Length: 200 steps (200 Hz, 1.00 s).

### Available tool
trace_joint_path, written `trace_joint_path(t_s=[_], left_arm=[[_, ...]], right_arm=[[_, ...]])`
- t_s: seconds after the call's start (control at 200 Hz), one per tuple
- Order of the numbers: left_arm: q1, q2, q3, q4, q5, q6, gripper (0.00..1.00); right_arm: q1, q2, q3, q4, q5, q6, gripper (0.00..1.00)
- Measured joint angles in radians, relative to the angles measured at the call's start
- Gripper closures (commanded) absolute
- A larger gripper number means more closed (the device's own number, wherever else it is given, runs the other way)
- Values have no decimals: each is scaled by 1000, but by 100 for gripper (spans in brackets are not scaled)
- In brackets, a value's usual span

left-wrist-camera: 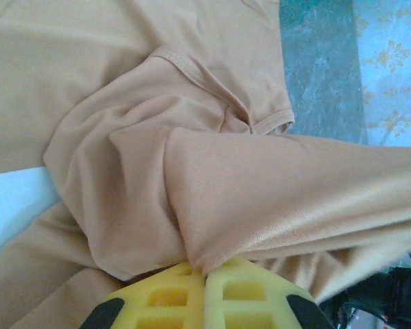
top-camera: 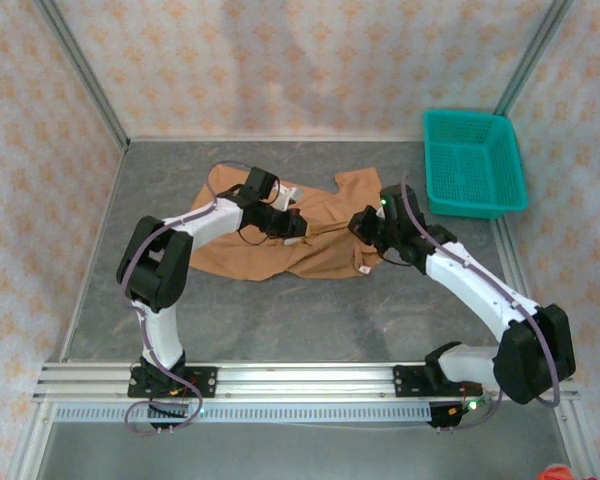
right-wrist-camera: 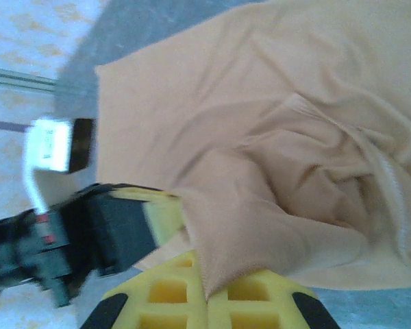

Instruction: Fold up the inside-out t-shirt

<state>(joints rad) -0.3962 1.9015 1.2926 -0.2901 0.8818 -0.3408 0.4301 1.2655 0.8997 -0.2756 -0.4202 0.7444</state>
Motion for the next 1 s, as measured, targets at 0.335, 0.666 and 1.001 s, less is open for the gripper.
trace_joint_path(t_s=[0.335, 0.666, 1.001], left_arm=[[-60, -100, -26, -50, -106, 47, 52], [-139, -109, -39, -8, -140, 24, 79], [-154, 91, 5, 94, -253, -106, 42]], right_arm=[[-49, 240, -71, 264, -190, 154, 100], [-54, 269, -69, 381, -242, 229, 100], [-54, 232, -69, 373, -234, 228, 100]])
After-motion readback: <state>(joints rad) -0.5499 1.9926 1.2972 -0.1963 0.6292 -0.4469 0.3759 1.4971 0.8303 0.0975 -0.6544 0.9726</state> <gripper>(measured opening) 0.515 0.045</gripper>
